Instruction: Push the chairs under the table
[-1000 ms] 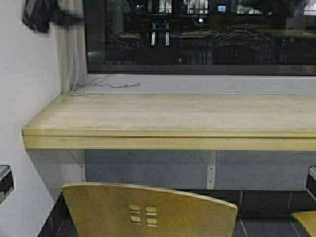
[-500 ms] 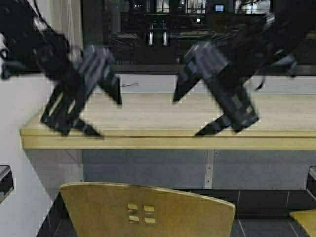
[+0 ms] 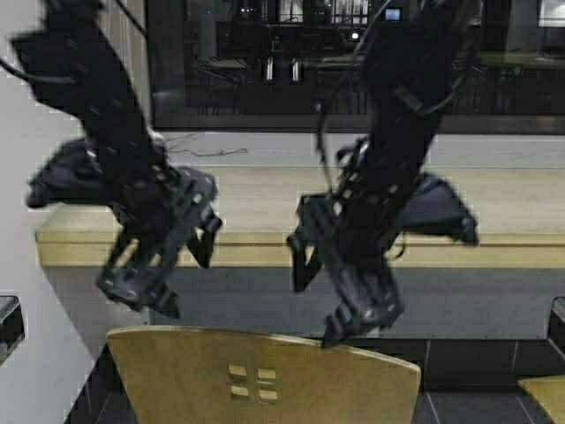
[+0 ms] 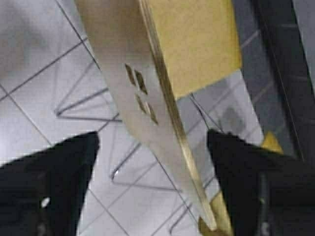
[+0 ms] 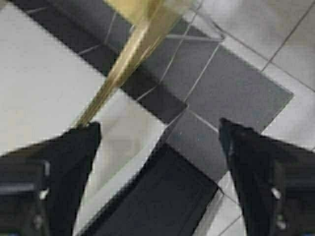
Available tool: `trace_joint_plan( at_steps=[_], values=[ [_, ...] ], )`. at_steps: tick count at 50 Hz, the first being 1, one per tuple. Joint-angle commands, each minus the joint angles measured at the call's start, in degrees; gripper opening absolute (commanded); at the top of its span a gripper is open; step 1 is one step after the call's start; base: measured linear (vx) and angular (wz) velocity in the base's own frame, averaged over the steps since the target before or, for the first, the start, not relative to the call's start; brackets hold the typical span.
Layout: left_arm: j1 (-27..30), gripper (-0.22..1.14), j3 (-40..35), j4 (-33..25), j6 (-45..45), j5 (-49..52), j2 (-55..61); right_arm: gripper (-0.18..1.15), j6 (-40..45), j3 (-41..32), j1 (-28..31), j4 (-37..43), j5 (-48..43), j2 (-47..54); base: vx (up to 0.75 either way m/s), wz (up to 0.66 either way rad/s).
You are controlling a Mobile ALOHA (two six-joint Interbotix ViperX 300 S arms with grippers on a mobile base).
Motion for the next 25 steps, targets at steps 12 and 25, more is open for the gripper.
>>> trace_joint_plan(
  at_steps=[12, 25],
  values=[
    [7.29, 0.98, -10.81, 2.29, -0.18, 0.18, 13.01, 1.03, 0.70, -9.14, -5.54, -0.79, -0.26, 8.96, 0.00, 0.00],
    [10.11, 0.98, -19.16, 3.43, -0.18, 3.43, 20.57, 1.03, 1.14, -14.15, -7.21, -0.70, 0.62, 15.12, 0.00, 0.00]
  ],
)
